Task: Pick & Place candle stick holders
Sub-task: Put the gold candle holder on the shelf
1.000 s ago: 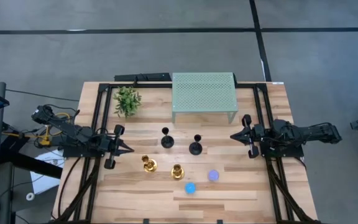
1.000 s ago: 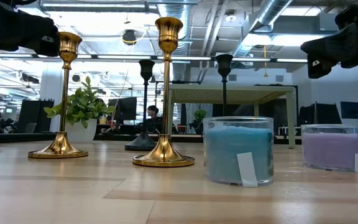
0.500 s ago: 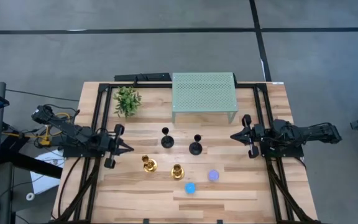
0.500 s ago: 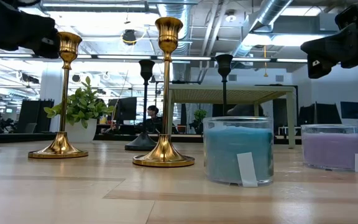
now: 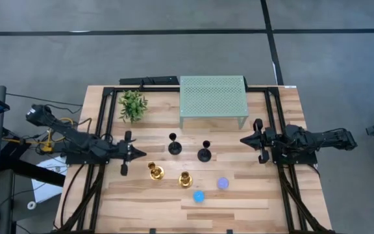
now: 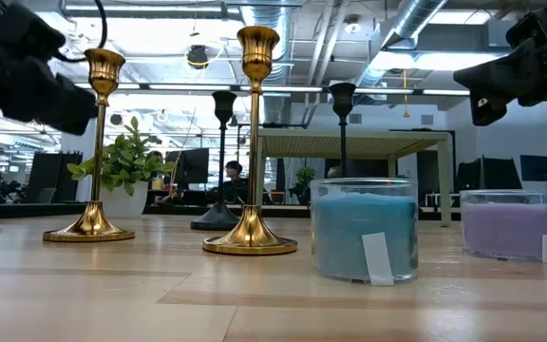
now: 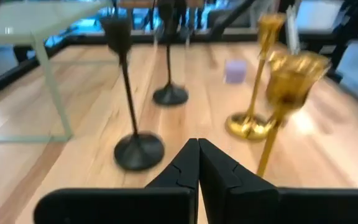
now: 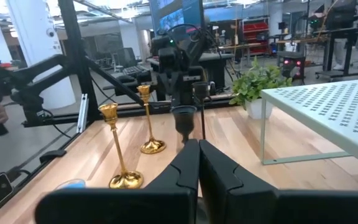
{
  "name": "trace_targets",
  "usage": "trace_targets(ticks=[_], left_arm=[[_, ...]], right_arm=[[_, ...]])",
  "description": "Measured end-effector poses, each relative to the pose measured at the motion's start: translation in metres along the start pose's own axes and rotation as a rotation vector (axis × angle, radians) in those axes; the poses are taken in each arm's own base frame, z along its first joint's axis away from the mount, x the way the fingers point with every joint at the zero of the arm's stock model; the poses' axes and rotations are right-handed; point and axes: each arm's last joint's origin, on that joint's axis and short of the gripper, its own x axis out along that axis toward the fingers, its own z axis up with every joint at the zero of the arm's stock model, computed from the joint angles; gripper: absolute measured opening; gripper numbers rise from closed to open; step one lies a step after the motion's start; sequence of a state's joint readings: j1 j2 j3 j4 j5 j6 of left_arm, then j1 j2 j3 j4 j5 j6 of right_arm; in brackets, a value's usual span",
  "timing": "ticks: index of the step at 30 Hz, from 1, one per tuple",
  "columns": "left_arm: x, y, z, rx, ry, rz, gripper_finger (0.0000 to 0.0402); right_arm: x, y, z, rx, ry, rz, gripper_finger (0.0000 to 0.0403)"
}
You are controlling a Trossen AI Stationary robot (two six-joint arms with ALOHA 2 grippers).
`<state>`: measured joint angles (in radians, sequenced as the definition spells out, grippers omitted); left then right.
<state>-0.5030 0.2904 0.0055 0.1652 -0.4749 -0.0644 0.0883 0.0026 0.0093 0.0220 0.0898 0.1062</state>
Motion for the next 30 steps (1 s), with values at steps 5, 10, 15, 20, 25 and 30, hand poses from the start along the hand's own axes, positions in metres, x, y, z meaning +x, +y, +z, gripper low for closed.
trace_targets(ticks=[5, 10, 15, 20, 25, 30], left_arm=[[0.005, -0.001, -0.01, 0.012, 0.095, 0.042, 0.0003], [0.008, -0.004, -0.017, -0.077, 0.171, -0.003, 0.0006], [0.01, -0.005, -0.021, -0.109, 0.21, -0.006, 0.0006], [0.011, -0.007, -0.019, -0.149, 0.204, -0.077, 0.0006], [0.011, -0.009, -0.019, -0.186, 0.214, -0.116, 0.0008], [0.012, -0.008, -0.016, -0.203, 0.168, -0.064, 0.0027]], right_arm=[[0.0, -0.001, 0.0, 0.0, -0.004, -0.019, 0.0], [0.0, -0.001, 0.0, 0.0, -0.004, -0.02, 0.0], [0.0, -0.001, 0.0, -0.034, -0.003, -0.02, 0.0], [0.0, -0.001, 0.0, -0.007, -0.003, -0.019, 0.0], [0.0, 0.0, 0.0, 0.0, -0.002, -0.017, 0.0], [0.0, -0.001, 0.0, 0.0, -0.002, -0.02, 0.0]])
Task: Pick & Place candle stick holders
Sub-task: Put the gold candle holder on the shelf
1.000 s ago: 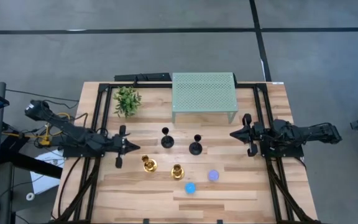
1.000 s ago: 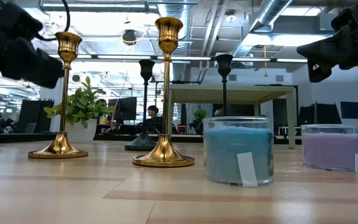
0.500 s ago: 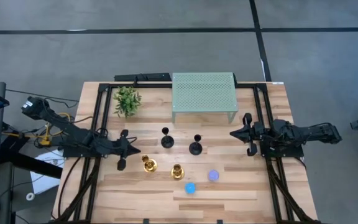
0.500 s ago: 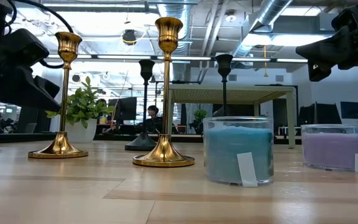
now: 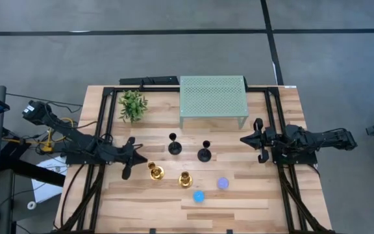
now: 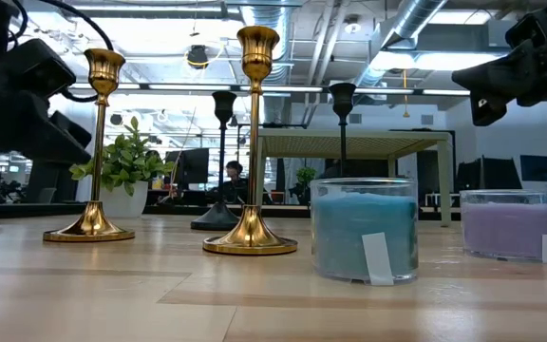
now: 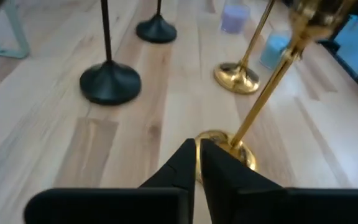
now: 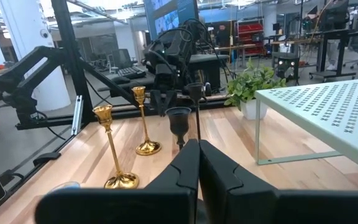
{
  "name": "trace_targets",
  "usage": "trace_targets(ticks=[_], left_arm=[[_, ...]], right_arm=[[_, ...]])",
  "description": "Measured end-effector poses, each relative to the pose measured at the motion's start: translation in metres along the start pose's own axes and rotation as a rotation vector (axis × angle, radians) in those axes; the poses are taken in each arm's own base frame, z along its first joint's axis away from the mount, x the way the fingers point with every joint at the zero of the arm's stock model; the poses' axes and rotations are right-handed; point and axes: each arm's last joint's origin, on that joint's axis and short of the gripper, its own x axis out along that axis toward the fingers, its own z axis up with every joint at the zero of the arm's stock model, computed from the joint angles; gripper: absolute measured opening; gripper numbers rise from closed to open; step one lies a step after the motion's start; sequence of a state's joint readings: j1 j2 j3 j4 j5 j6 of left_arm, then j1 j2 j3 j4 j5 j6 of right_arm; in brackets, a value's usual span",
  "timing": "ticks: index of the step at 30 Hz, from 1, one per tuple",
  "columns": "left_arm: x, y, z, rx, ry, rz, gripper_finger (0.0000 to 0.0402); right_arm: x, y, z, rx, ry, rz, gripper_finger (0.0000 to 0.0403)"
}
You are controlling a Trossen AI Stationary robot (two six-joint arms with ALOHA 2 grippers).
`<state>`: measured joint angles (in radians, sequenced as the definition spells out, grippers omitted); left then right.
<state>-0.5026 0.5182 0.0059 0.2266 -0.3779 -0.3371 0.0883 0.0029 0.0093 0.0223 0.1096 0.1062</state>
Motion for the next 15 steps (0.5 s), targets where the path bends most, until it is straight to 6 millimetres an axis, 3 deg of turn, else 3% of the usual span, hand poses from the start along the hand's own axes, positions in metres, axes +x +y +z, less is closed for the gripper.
trace_targets(ticks=[5, 15], left_arm=[[-0.0002, -0.0023, 0.0065, -0.039, -0.062, -0.027, 0.0072], [0.0062, -0.0032, 0.0008, -0.06, -0.012, -0.014, 0.0161]], right_arm=[[0.0, 0.0, 0.0, 0.0, 0.0, 0.0, 0.0], [0.0, 0.0, 0.0, 0.0, 0.0, 0.0, 0.0]])
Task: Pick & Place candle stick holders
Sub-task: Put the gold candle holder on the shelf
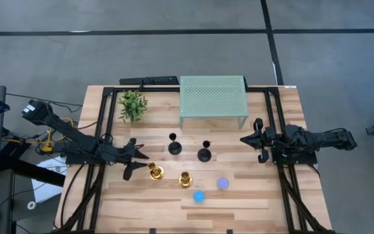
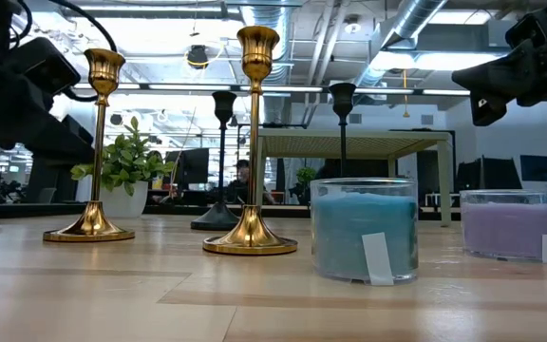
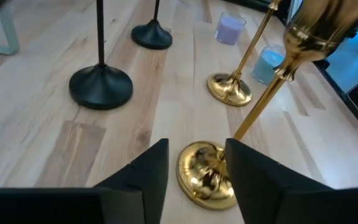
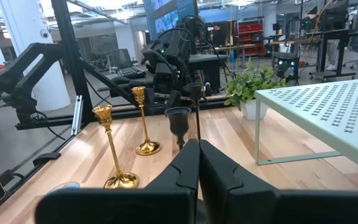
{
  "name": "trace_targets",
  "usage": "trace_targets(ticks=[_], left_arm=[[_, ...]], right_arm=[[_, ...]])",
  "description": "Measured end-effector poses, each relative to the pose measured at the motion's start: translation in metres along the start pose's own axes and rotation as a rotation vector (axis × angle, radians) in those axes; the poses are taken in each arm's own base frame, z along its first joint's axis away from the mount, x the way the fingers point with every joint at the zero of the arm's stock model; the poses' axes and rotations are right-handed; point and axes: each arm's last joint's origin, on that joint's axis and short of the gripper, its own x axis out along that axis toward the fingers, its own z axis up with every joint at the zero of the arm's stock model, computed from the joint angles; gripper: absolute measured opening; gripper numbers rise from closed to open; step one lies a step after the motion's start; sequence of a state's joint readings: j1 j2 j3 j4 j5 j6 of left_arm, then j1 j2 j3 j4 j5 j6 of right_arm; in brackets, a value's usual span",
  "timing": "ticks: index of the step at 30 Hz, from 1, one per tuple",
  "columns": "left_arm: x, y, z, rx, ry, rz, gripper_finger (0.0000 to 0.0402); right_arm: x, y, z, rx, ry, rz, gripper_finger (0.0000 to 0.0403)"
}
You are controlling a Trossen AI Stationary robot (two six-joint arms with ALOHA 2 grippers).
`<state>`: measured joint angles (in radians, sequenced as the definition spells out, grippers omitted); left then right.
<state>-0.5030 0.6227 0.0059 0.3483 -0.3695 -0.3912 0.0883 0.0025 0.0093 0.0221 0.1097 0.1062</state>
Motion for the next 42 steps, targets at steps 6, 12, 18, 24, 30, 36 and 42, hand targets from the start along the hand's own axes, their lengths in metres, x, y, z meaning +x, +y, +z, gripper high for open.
trace_targets(ticks=[6, 12, 18, 24, 30, 36, 42], left_arm=[[0.009, -0.002, -0.005, 0.009, 0.02, 0.007, 0.0165], [0.019, -0.007, -0.008, 0.003, 0.028, -0.05, 0.0144], [0.027, -0.008, -0.013, -0.006, 0.027, -0.051, 0.0132], [0.031, -0.011, -0.011, -0.024, -0.018, -0.082, 0.0136], [0.035, -0.014, -0.01, -0.031, -0.028, -0.106, 0.0143], [0.044, -0.018, -0.009, -0.025, -0.012, -0.107, 0.0148], [0.052, -0.019, -0.013, -0.009, 0.029, -0.09, 0.0132]], right_arm=[[0.0, 0.0, 0.0, 0.0, 0.0, 0.0, 0.0], [0.0, 0.0, 0.0, 0.0, 0.001, 0.0, 0.0], [0.0, 0.0, 0.0, -0.001, 0.0, 0.0, 0.0], [0.0, 0.0, 0.0, -0.001, 0.0, -0.001, 0.0], [0.0, 0.0, 0.0, -0.001, 0.0, -0.001, 0.0], [0.0, 0.0, 0.0, -0.001, 0.0, -0.001, 0.0], [0.0, 0.0, 0.0, -0.001, 0.0, -0.001, 0.0]])
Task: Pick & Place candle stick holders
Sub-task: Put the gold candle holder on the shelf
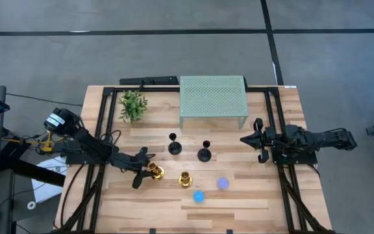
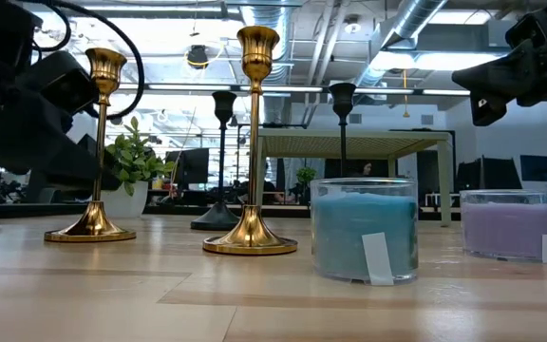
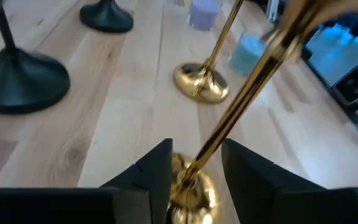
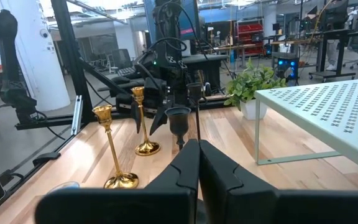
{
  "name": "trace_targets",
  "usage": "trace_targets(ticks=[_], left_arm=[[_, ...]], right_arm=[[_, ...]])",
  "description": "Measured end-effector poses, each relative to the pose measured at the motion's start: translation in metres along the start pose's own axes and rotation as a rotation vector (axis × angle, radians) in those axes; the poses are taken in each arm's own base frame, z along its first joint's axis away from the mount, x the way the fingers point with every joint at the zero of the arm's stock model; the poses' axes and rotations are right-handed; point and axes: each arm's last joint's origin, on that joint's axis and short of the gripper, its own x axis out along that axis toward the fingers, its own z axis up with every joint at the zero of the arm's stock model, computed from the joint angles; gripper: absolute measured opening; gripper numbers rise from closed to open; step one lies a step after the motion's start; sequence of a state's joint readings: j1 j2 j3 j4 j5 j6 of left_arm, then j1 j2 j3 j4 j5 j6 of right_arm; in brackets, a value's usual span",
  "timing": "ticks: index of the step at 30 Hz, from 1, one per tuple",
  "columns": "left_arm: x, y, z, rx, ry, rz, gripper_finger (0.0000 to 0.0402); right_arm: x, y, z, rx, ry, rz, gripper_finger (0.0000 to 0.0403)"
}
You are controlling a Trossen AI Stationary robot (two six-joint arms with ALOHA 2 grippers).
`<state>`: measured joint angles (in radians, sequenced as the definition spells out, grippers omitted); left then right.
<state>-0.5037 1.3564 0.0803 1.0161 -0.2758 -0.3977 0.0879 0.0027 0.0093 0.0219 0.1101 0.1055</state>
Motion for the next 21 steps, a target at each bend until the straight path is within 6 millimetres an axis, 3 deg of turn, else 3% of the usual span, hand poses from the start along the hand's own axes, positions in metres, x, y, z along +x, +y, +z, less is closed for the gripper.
trace_targets(ticks=[9, 21], left_arm=[[0.001, 0.001, 0.001, -0.008, -0.024, 0.032, 0.0017], [-0.011, -0.004, 0.025, 0.025, -0.178, 0.042, 0.0014]], right_arm=[[0.0, 0.0, 0.0, 0.0, 0.0, 0.0, 0.0], [0.0, 0.0, 0.0, -0.008, 0.0, -0.001, 0.0]])
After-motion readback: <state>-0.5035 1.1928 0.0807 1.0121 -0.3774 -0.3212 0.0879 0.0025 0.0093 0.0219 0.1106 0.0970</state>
